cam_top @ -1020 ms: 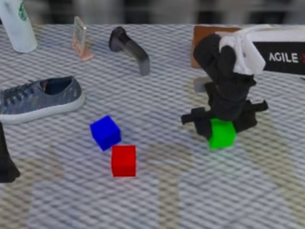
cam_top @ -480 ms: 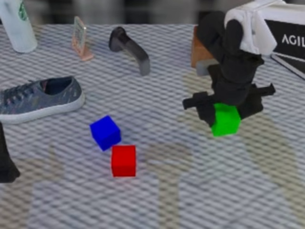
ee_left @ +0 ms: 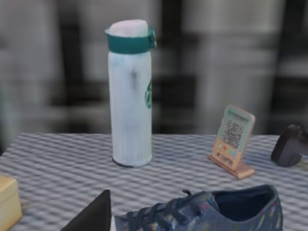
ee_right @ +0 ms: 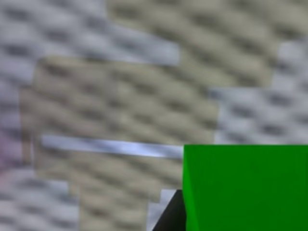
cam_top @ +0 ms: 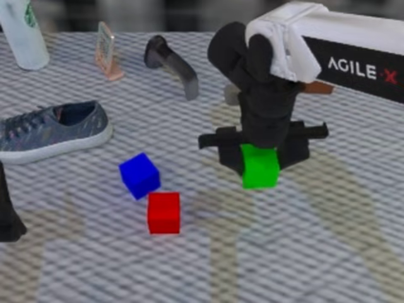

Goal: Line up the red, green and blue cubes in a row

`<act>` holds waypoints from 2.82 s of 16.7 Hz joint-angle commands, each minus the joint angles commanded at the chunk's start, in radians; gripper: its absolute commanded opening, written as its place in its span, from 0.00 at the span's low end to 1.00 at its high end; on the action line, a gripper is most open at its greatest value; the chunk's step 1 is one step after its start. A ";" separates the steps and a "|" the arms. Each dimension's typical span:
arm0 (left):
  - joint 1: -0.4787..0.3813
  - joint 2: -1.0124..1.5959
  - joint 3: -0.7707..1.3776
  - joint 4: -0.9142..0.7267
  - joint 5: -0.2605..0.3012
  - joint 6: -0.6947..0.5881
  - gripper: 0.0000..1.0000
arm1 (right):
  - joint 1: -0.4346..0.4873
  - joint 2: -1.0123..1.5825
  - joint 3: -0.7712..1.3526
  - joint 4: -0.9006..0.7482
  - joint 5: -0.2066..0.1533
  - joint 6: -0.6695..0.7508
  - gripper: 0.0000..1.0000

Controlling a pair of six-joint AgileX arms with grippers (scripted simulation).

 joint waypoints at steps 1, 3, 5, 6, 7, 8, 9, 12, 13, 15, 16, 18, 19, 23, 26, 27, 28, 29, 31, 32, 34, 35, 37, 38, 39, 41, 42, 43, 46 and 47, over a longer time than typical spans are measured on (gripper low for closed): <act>0.000 0.000 0.000 0.000 0.000 0.000 1.00 | 0.030 0.008 0.020 -0.014 0.001 0.049 0.00; 0.000 0.000 0.000 0.000 0.000 0.000 1.00 | 0.085 0.020 0.058 -0.039 0.003 0.140 0.00; 0.000 0.000 0.000 0.000 0.000 0.000 1.00 | 0.127 0.028 0.087 -0.057 0.005 0.209 0.00; 0.000 0.000 0.000 0.000 0.000 0.000 1.00 | 0.141 0.031 0.096 -0.062 0.005 0.230 0.00; 0.000 0.000 0.000 0.000 0.000 0.000 1.00 | 0.147 0.032 0.101 -0.065 0.006 0.240 0.00; 0.000 0.000 0.000 0.000 0.000 0.000 1.00 | 0.148 0.032 0.102 -0.065 0.006 0.241 0.00; 0.000 0.000 0.000 0.000 0.000 0.000 1.00 | 0.148 0.032 0.102 -0.065 0.006 0.241 0.00; 0.000 0.000 0.000 0.000 0.000 0.000 1.00 | 0.143 0.028 0.097 -0.059 0.004 0.242 0.00; 0.000 0.000 0.000 0.000 0.000 0.000 1.00 | 0.143 0.032 0.088 -0.047 0.004 0.242 0.00; 0.000 0.000 0.000 0.000 0.000 0.000 1.00 | 0.145 0.046 0.056 0.000 0.004 0.242 0.00; 0.000 0.000 0.000 0.000 0.000 0.000 1.00 | 0.146 0.056 0.034 0.030 0.005 0.241 0.00; 0.000 0.000 0.000 0.000 0.000 0.000 1.00 | 0.149 0.078 -0.011 0.094 0.005 0.241 0.00; 0.000 0.000 0.000 0.000 0.000 0.000 1.00 | 0.149 0.088 -0.031 0.124 0.006 0.242 0.00; 0.000 0.000 0.000 0.000 0.000 0.000 1.00 | 0.150 0.104 -0.064 0.171 0.007 0.243 0.00; 0.000 0.000 0.000 0.000 0.000 0.000 1.00 | 0.150 0.104 -0.064 0.171 0.007 0.243 0.08; 0.000 0.000 0.000 0.000 0.000 0.000 1.00 | 0.150 0.104 -0.064 0.171 0.007 0.243 0.15; 0.000 0.000 0.000 0.000 0.000 0.000 1.00 | 0.150 0.104 -0.064 0.171 0.007 0.243 0.23; 0.000 0.000 0.000 0.000 0.000 0.000 1.00 | 0.150 0.104 -0.064 0.171 0.007 0.243 0.30; 0.000 0.000 0.000 0.000 0.000 0.000 1.00 | 0.150 0.104 -0.064 0.171 0.007 0.243 0.45; 0.000 0.000 0.000 0.000 0.000 0.000 1.00 | 0.150 0.104 -0.064 0.171 0.007 0.243 0.53; 0.000 0.000 0.000 0.000 0.000 0.000 1.00 | 0.150 0.104 -0.064 0.171 0.007 0.243 0.68; 0.000 0.000 0.000 0.000 0.000 0.000 1.00 | 0.150 0.104 -0.064 0.171 0.007 0.243 0.75; 0.000 0.000 0.000 0.000 0.000 0.000 1.00 | 0.150 0.104 -0.064 0.171 0.007 0.243 0.90; 0.000 0.000 0.000 0.000 0.000 0.000 1.00 | 0.150 0.104 -0.064 0.171 0.007 0.243 0.98; 0.000 0.000 0.000 0.000 0.000 0.000 1.00 | 0.150 0.104 -0.064 0.171 0.007 0.243 1.00; 0.000 0.000 0.000 0.000 0.000 0.000 1.00 | 0.150 0.104 -0.064 0.171 0.007 0.243 1.00; 0.000 0.000 0.000 0.000 0.000 0.000 1.00 | 0.150 0.104 -0.064 0.171 0.007 0.243 1.00; 0.000 0.000 0.000 0.000 0.000 0.000 1.00 | 0.150 0.104 -0.064 0.171 0.007 0.243 1.00; 0.000 0.000 0.000 0.000 0.000 0.000 1.00 | 0.150 0.104 -0.064 0.171 0.007 0.243 1.00; 0.000 0.000 0.000 0.000 0.000 0.000 1.00 | 0.148 0.103 -0.063 0.171 0.007 0.243 1.00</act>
